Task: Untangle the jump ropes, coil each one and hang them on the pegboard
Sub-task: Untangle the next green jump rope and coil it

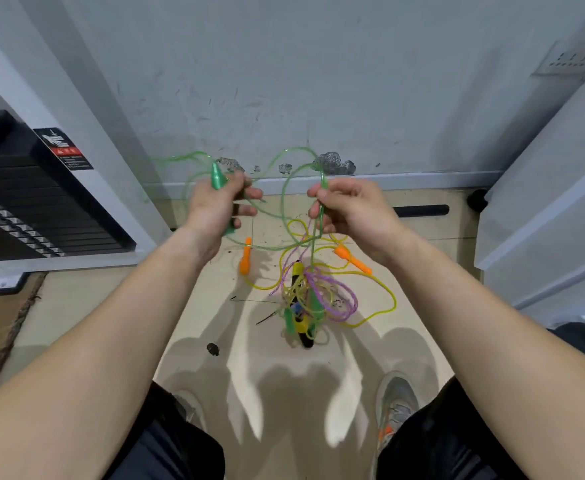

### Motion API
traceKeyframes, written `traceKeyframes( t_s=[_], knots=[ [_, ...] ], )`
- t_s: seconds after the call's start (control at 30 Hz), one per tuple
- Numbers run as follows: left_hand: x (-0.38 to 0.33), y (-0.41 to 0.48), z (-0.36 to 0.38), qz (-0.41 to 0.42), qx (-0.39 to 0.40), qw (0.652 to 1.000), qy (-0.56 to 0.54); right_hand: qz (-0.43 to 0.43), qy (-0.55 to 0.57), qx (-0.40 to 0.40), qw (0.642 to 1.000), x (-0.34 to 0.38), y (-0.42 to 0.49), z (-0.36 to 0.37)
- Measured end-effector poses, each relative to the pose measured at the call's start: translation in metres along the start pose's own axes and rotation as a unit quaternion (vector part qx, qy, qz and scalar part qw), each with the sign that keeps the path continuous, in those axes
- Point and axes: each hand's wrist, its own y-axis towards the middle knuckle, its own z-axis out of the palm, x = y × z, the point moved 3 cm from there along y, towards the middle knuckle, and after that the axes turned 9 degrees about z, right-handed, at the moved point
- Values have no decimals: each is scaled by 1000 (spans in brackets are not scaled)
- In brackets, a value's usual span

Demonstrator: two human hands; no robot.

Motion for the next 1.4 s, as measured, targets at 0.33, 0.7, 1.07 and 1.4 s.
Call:
traceKeyframes(
  t_s=[0.33,0.7,1.07,1.4],
  knots=[
    [49,-21,22,-20,269,871,411,51,45,-28,997,2,-2,-7],
    [49,-17,39,-29,257,885,386,69,-20,-14,997,9,4,-30],
    [18,-5,15,6,133,935,328,8,-445,-121,887,-6,16,-69],
    [6,-6,15,-47,152,972,171,82,-410,-145,897,-6,20,-73]
  ],
)
